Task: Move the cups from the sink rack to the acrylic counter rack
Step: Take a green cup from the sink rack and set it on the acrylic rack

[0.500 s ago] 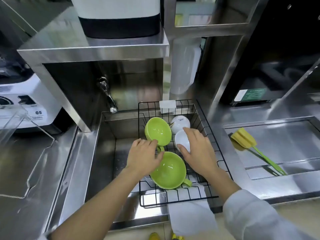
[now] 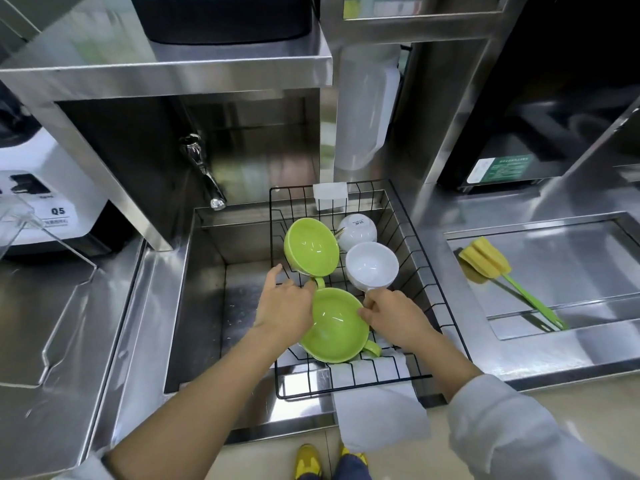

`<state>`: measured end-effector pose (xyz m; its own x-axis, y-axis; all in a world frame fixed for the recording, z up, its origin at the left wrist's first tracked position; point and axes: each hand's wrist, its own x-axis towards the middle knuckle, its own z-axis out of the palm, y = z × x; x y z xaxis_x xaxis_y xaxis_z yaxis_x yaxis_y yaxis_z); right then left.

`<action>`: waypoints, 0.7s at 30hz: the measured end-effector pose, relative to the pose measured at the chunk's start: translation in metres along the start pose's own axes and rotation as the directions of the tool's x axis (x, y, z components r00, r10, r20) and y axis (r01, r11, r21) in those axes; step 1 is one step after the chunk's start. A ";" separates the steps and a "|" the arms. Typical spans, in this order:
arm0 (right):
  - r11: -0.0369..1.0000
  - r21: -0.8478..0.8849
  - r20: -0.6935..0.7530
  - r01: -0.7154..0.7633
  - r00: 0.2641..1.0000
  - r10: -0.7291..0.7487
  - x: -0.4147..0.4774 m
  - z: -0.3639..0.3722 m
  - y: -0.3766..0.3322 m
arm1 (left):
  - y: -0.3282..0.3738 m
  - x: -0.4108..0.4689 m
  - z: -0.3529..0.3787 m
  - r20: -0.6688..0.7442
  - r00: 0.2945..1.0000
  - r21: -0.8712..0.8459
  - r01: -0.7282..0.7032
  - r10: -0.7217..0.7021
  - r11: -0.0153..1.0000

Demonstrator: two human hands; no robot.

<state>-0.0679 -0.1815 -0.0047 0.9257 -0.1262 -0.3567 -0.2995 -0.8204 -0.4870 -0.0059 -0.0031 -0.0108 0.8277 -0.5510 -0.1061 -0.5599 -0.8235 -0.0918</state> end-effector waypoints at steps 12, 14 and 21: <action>0.999 0.046 0.031 -0.021 0.999 0.020 -0.005 0.005 -0.003 | -0.001 0.001 0.001 -0.045 0.999 -0.168 0.024 -0.031 0.985; 0.999 0.046 0.000 -0.027 1.000 0.027 -0.005 0.003 -0.003 | 0.000 0.000 -0.003 -0.067 0.997 -0.267 0.029 -0.048 0.963; 0.985 0.170 -0.122 0.029 0.992 -0.008 -0.002 -0.015 -0.005 | -0.006 0.004 -0.032 -0.107 0.967 -0.634 0.114 -0.232 0.765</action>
<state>-0.0647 -0.1851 0.0102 0.9492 -0.1871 -0.2528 -0.3079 -0.7167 -0.6258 0.0023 -0.0046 0.0211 0.9342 -0.3558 0.0243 -0.3106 -0.7784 0.5455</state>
